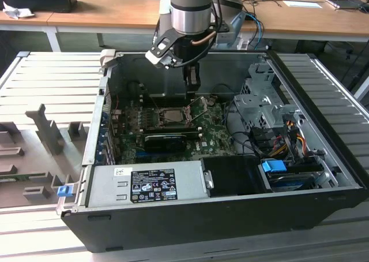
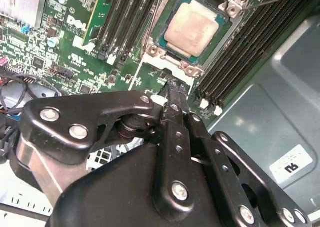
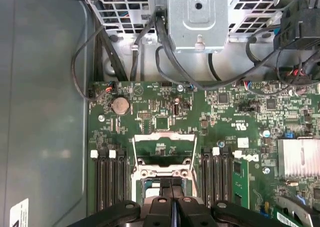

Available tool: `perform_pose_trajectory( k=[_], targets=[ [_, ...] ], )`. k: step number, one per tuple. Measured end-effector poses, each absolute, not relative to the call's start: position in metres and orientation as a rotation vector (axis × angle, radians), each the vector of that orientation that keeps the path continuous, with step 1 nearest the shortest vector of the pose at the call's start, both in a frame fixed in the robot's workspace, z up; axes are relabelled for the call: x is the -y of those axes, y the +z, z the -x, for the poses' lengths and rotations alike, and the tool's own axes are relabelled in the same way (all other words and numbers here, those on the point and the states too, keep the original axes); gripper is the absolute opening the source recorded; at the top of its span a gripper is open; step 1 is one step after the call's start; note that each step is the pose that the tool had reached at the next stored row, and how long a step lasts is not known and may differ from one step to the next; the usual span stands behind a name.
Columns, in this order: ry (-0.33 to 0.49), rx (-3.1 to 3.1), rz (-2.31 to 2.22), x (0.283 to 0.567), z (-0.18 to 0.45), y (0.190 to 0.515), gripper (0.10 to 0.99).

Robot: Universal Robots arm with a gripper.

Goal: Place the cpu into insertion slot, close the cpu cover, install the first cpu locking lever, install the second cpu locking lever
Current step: 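Close the cpu cover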

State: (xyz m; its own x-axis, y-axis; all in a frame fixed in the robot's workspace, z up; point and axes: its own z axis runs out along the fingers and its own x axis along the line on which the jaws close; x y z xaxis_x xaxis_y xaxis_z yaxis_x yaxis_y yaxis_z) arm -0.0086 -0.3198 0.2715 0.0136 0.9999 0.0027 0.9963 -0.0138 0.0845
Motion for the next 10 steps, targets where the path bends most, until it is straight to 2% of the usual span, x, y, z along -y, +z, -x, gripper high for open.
perform_pose_trajectory(
  k=[10],
  targets=[
    [0.094,-2.164,-2.194,0.3199,0.0028,0.2708,0.106]
  ],
)
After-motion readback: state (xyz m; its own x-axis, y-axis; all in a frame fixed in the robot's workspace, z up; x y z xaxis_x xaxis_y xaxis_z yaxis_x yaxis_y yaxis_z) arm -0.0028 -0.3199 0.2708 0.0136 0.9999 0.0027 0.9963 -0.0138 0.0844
